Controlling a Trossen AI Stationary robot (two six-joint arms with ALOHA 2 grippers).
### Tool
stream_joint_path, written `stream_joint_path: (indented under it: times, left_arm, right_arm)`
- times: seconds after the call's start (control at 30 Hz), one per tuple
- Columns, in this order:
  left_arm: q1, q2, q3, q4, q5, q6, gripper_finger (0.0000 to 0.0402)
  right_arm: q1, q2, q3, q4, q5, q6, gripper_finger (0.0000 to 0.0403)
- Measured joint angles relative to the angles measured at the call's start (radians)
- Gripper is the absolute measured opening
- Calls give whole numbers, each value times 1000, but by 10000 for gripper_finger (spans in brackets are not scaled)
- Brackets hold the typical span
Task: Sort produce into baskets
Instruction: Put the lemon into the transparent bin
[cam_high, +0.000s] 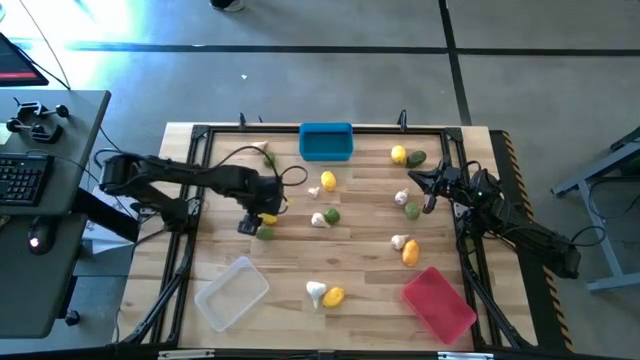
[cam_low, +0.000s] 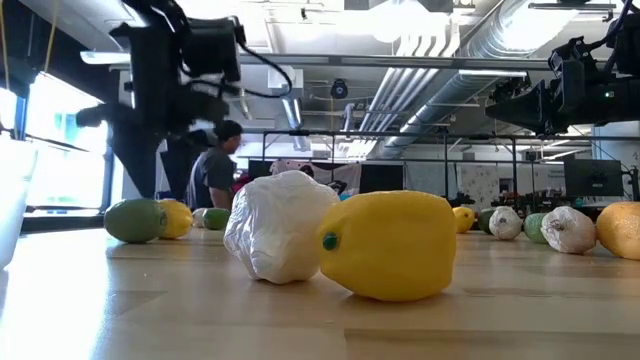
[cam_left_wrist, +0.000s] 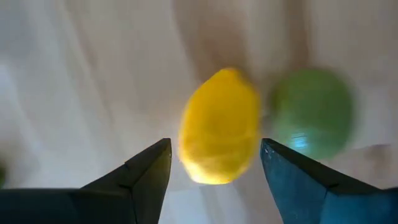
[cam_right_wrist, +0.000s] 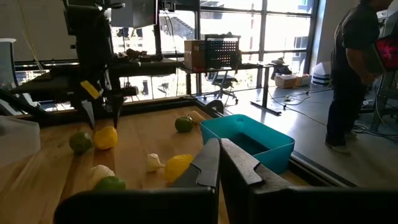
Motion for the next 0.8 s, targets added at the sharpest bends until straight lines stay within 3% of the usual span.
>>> stream_joint_path:
  times: [0.13, 0.8]
  left_arm:
    - [8, 17, 0, 11, -62, 17, 236]
    - [77, 47, -29, 128, 1, 44, 234]
  right_arm:
    - [0, 0, 0, 0, 0, 0, 0]
    - [0, 0, 0, 0, 0, 0, 0]
